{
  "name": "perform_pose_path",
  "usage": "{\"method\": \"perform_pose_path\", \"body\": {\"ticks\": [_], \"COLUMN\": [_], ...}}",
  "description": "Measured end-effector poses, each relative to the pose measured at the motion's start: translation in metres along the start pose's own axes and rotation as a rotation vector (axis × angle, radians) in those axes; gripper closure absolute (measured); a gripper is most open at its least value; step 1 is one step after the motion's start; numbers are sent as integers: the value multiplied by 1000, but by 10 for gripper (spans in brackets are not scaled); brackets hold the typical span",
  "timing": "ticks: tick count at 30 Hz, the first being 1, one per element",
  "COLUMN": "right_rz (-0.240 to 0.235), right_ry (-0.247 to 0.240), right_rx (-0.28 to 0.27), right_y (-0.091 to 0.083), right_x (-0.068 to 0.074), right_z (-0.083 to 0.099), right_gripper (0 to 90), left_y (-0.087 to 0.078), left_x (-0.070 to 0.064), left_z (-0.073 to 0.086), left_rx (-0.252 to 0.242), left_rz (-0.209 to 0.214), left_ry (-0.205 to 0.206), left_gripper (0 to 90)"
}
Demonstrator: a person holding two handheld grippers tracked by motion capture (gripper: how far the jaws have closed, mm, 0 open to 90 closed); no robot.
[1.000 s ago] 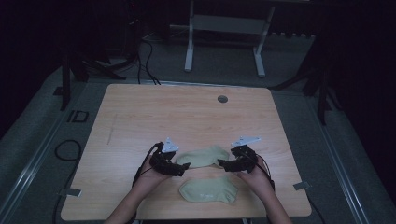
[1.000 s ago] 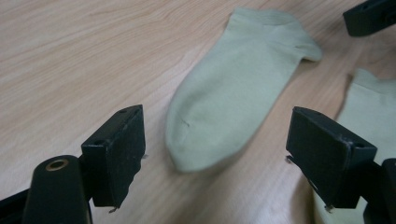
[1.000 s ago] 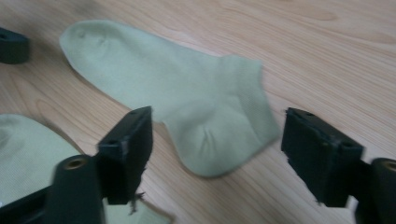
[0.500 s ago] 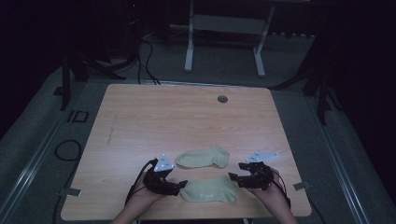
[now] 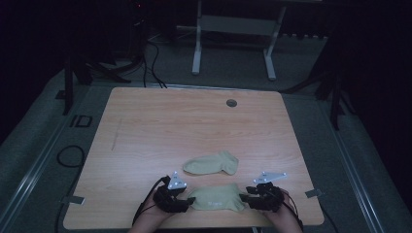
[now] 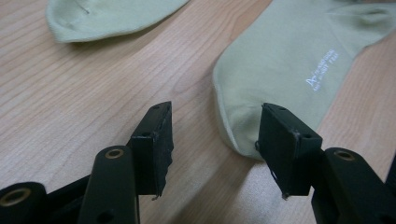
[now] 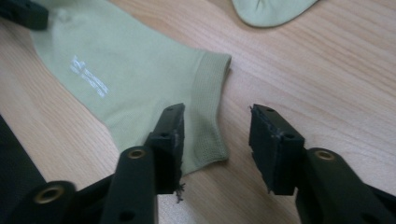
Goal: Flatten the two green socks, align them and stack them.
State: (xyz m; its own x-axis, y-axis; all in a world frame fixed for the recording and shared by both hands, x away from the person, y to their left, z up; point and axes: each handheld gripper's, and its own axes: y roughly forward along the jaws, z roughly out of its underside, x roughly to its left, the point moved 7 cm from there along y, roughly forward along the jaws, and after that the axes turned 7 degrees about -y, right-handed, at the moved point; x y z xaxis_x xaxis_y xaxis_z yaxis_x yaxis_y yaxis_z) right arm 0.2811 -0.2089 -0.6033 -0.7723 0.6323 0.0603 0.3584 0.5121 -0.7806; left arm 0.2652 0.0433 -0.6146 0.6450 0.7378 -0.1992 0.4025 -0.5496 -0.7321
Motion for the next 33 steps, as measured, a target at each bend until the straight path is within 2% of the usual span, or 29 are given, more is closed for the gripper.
{"method": "perform_pose_path", "body": {"ticks": [2,3,4,5,6,8,9,10,13,15,19,25,33], "right_rz": [19,27,25,37,56,64,61,67,74,83,55,51,74], "right_ry": [-21,-26,-32,-43,-59,-71,-77,-84,-81,-76,-62,-67,-54], "right_rx": [19,16,15,19,21,23,22,22,8,-7,-47,-99,-171], "right_y": [3,4,4,4,4,4,4,4,4,2,-9,-24,-34], "right_x": [1,2,3,3,3,5,6,7,9,8,12,10,-9], "right_z": [2,2,1,2,2,2,2,3,2,1,-10,-32,-72], "right_gripper": [609,610,624,658,676,703,737,773,843,861,863,863,863], "left_y": [0,0,1,1,1,1,1,1,0,-2,-9,-26,-39], "left_x": [-1,-3,-4,-6,-7,-8,-9,-9,-10,-10,-9,-4,17], "left_z": [0,1,1,1,2,2,2,2,1,0,-8,-27,-61], "left_rx": [2,-2,-2,0,0,0,0,0,-12,-19,-48,-93,-126], "left_rz": [-16,-5,-12,-22,-14,-16,-12,-12,-13,-18,-22,-25,-62], "left_ry": [20,23,41,55,61,60,55,53,42,33,18,1,-21], "left_gripper": [498,524,556,596,647,723,723,764,862,876,883,884,884]}}
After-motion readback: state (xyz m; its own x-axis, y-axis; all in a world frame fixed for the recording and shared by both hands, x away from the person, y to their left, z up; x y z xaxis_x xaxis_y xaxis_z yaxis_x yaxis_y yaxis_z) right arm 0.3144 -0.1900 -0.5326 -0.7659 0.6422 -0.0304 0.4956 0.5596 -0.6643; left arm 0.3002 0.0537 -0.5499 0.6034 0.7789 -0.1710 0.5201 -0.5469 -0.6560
